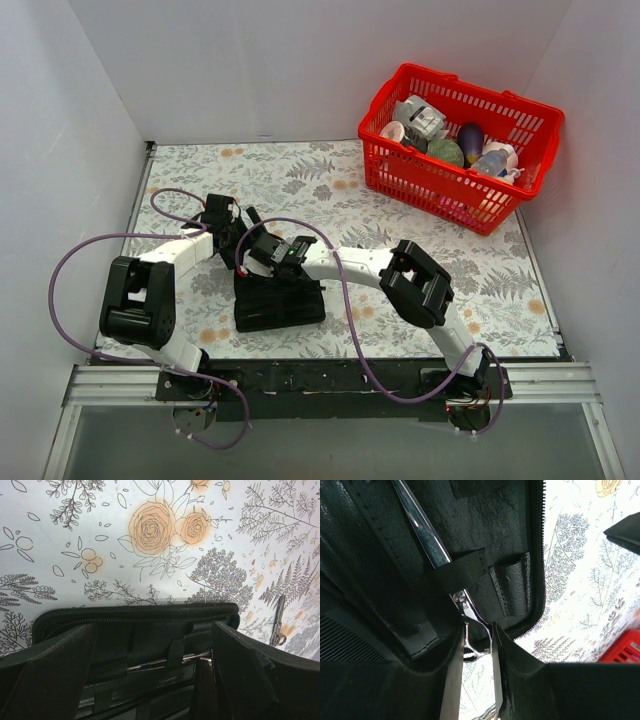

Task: Sort the hair-cutting tools
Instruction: Place the scissors in the hairdressing tool bag.

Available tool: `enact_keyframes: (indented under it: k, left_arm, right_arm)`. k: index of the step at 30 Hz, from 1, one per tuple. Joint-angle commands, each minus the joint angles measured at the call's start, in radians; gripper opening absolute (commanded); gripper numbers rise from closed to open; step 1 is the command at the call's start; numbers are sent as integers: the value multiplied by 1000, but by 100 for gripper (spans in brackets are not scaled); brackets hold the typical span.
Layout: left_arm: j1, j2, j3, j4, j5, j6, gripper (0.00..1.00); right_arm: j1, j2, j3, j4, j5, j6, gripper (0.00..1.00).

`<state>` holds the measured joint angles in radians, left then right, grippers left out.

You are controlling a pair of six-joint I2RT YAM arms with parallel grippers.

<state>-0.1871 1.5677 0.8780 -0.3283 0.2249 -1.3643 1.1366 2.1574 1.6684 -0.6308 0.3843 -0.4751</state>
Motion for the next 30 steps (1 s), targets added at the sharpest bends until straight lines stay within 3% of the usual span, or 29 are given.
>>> enact_keyframes:
  k: [1, 30]
  left_arm:
    - [-6, 6, -4, 6, 10, 13, 98]
    - [-6, 9, -7, 11, 13, 13, 98]
  right_arm:
    - [12, 18, 53, 92, -74, 4, 1]
    - [17, 131, 270, -21, -377, 87, 1]
